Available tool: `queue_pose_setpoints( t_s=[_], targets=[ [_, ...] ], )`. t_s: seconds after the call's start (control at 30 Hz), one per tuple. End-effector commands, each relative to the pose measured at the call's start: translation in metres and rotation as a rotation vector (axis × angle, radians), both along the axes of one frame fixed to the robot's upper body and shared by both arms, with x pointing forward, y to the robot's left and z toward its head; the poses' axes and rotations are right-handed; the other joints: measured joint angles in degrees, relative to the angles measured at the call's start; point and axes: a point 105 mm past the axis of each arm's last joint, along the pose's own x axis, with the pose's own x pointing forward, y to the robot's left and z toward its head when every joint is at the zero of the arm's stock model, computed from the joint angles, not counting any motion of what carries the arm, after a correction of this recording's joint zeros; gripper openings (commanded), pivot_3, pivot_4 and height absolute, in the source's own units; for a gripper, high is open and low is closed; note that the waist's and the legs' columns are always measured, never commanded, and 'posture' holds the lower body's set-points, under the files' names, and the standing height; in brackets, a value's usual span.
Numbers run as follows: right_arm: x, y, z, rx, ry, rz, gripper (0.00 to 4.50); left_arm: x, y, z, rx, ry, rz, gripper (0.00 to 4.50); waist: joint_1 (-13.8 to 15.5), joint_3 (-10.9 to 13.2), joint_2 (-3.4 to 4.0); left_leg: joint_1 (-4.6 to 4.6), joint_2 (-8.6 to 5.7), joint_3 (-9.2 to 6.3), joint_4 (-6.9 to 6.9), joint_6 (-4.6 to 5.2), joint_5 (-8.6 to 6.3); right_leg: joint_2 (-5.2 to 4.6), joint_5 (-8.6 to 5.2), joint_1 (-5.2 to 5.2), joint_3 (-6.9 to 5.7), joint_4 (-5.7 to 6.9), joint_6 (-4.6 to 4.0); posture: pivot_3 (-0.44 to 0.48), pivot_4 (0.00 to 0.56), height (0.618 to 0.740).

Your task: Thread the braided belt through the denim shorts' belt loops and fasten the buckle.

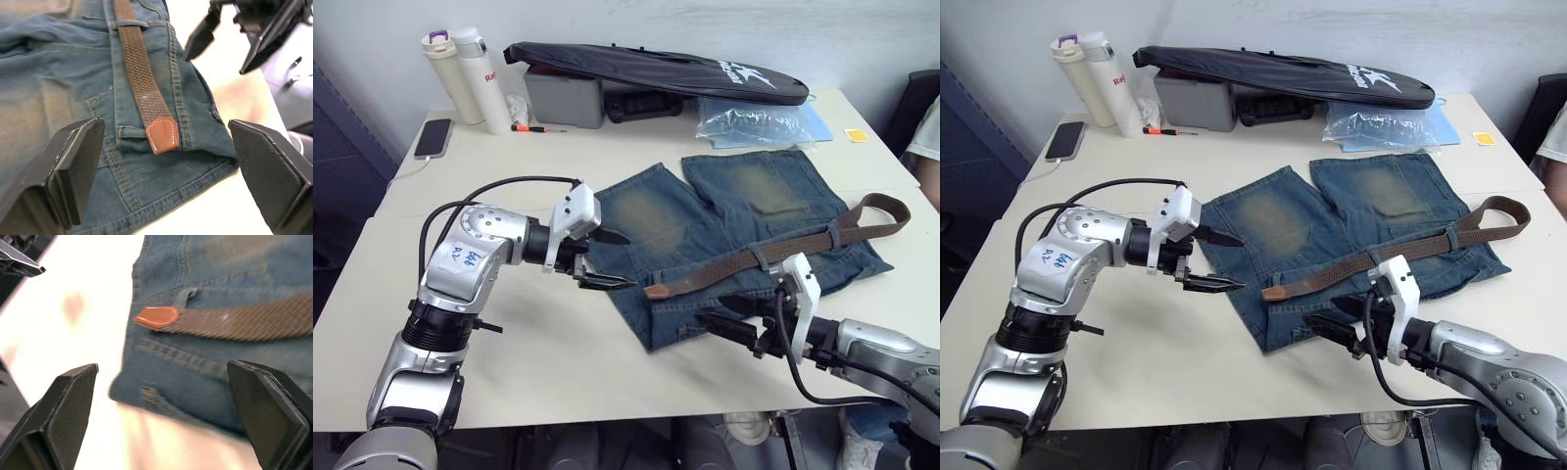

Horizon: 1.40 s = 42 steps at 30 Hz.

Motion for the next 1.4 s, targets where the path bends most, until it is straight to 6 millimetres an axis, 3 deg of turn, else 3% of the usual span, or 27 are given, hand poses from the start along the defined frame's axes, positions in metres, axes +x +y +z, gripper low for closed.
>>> queue_pose_setpoints(
  t_s=[0.03, 0.17, 0.43, 0.87, 1.13, 1.4],
  targets=[
    [0.004, 0.005, -0.003, 0.247, 0.105, -0.13, 4.5, -0.002, 0.013, 0.004, -0.002, -0.005, 0.055, 4.46, -0.1, -0.1, -0.05, 0.03, 0.02, -0.02, -0.07, 0.0, 0.0, 0.01, -0.04, 0.0, -0.02, 0.01, -0.07, 0.0, 0.15, 0.74],
    [0.021, 0.001, 0.004, 0.386, 0.146, -0.234, 4.5, -0.004, 0.015, -0.001, 0.017, 0.004, 0.08, 4.46, -0.3, 0.0, -0.03, 0.02, -0.04, 0.01, -0.14, -0.06, 0.04, -0.03, -0.06, -0.06, 0.02, 0.04, -0.12, 0.0, 0.15, 0.74],
    [0.047, -0.012, -0.002, 0.524, 0.255, -0.409, 4.5, -0.006, 0.018, -0.003, 0.035, -0.01, 0.12, 4.46, -0.6, 0.0, -0.03, 0.03, -0.01, 0.0, -0.24, -0.06, 0.04, -0.01, -0.08, -0.07, 0.0, 0.02, -0.14, 0.0, 0.15, 0.74],
    [0.065, -0.009, -0.02, 0.478, 0.378, -0.541, 4.5, -0.005, 0.019, -0.004, 0.051, -0.037, 0.151, 4.46, -1.3, 0.0, -0.03, 0.06, 0.0, 0.0, -0.3, -0.04, 0.05, -0.01, -0.1, -0.08, 0.01, 0.02, -0.18, 0.0, 0.15, 0.74],
    [0.065, 0.017, 0.002, 0.57, 0.335, -0.428, 4.5, -0.004, 0.019, -0.006, 0.054, -0.043, 0.159, 4.46, -1.5, 0.0, -0.03, 0.11, 0.02, 0.01, -0.42, -0.03, 0.05, 0.01, -0.12, -0.09, 0.02, 0.01, -0.21, 0.0, 0.15, 0.74],
    [0.07, 0.02, 0.004, 0.577, 0.32, -0.411, 4.5, -0.001, 0.015, -0.006, 0.056, -0.053, 0.155, 4.46, -1.4, 0.0, -0.03, 0.11, 0.04, 0.01, -0.48, -0.02, 0.06, 0.02, -0.13, -0.13, 0.02, 0.0, -0.23, 0.0, 0.15, 0.74]
  ],
)
